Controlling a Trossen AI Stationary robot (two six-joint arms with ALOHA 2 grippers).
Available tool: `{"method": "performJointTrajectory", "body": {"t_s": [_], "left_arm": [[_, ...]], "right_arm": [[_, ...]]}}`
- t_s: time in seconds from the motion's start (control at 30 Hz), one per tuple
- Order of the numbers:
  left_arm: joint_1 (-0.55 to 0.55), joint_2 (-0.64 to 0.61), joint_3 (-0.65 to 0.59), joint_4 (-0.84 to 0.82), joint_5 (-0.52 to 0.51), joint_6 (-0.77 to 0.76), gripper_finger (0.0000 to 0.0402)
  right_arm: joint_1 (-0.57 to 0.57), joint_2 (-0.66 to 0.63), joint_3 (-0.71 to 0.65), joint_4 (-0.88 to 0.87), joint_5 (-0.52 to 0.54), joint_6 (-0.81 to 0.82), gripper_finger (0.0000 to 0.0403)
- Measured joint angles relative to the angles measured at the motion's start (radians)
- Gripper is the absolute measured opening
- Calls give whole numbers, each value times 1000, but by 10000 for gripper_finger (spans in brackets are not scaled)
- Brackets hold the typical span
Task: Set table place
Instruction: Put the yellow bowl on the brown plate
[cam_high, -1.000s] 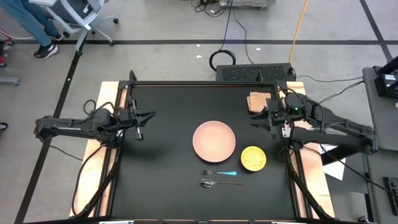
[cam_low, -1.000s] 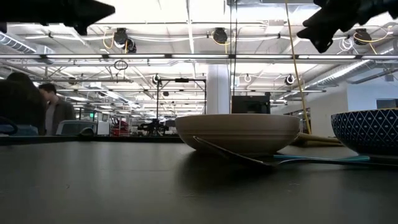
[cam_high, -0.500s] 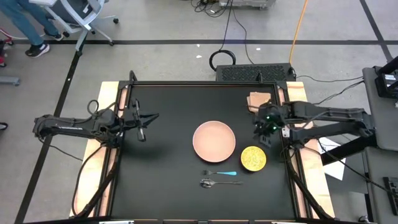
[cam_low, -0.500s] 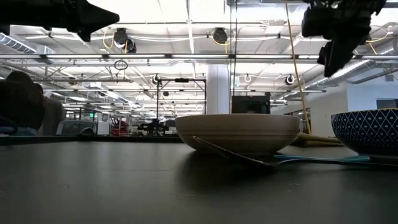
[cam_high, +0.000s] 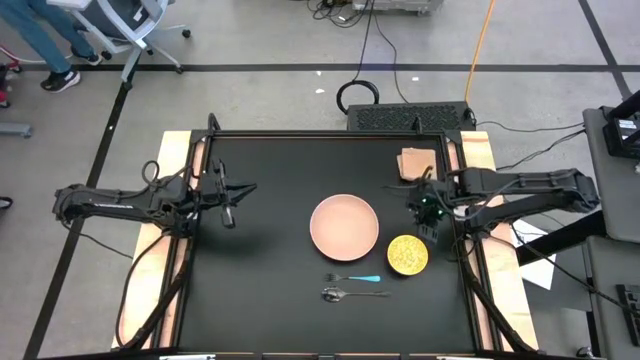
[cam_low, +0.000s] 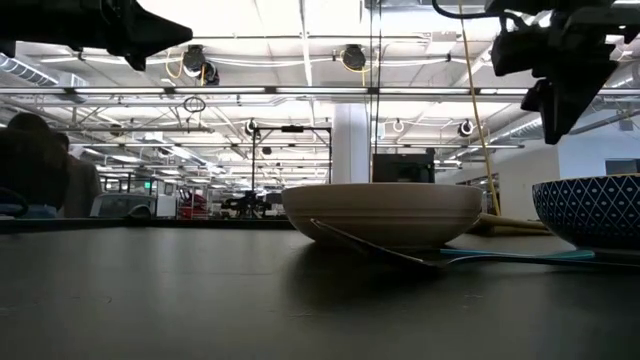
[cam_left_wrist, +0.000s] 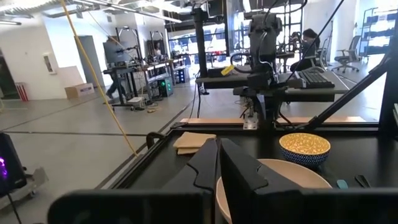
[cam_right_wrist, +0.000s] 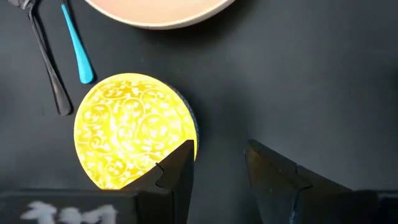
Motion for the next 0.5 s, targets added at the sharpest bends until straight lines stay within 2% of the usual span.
{"method": "performJointTrajectory", "body": {"t_s": [0.37, 0.5], "left_arm": [[0, 0, 0, -27, -8, 66, 26], [0, 0, 0, -26, -9, 70, 26]], "right_arm": [[94, 46, 0, 0, 1, -5, 135], [107, 82, 0, 0, 2, 56, 135]]}}
